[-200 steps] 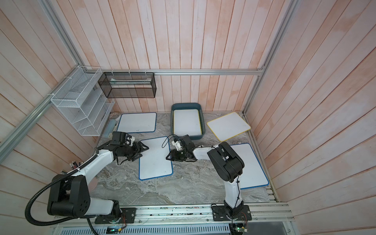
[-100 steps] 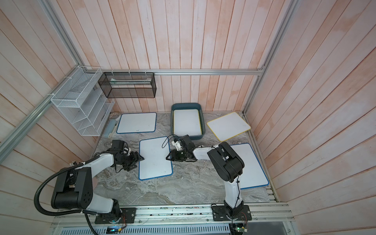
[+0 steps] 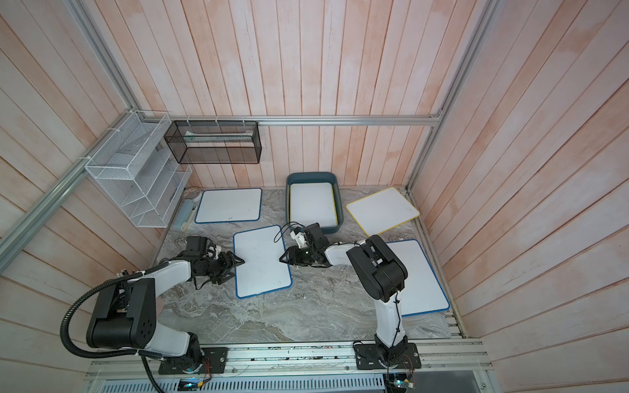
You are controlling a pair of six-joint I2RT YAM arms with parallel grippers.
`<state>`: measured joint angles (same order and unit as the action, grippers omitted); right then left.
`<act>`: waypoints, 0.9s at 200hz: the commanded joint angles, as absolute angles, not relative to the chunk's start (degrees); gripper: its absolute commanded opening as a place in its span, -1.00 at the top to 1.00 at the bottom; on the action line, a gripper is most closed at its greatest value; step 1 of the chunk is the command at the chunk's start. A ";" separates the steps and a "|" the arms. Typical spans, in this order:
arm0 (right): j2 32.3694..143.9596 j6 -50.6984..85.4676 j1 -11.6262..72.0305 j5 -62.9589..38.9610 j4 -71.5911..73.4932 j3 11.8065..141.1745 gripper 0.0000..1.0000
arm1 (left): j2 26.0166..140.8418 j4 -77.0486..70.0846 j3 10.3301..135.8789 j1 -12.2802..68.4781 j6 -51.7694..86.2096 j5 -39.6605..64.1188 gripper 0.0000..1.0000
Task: Put the whiteboard into the storage box
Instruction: Pick up the whiteboard at the center of the board.
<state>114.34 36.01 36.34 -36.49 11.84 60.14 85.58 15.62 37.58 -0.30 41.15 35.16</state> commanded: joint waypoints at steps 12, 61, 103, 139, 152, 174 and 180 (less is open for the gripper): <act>119.88 36.86 39.24 -38.89 6.62 58.34 -0.05 | 81.52 10.04 40.40 3.19 46.66 51.73 -0.45; 120.31 37.10 39.37 -39.64 7.21 58.60 -0.05 | 79.27 7.78 42.76 3.49 49.26 53.35 -0.46; 120.50 37.17 39.36 -40.39 7.68 58.56 -0.05 | 80.08 1.52 42.94 5.01 53.15 54.70 -0.46; 120.93 38.26 39.29 -42.15 10.10 58.07 -0.05 | 81.17 -3.97 42.93 6.74 56.61 56.05 -0.46; 121.28 38.88 39.28 -42.92 11.41 57.80 -0.05 | 81.20 -5.01 42.84 7.09 57.28 56.33 -0.46; 121.88 39.59 39.05 -43.81 13.35 57.31 -0.05 | 80.99 -6.83 42.07 7.12 58.45 56.59 -0.46; 122.11 39.80 38.95 -44.09 13.83 57.11 -0.05 | 81.02 -7.60 41.76 7.19 58.91 56.74 -0.46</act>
<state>117.54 38.15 37.28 -40.58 19.05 60.31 80.29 -3.97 42.94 6.81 55.70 49.43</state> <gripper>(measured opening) 0.526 0.728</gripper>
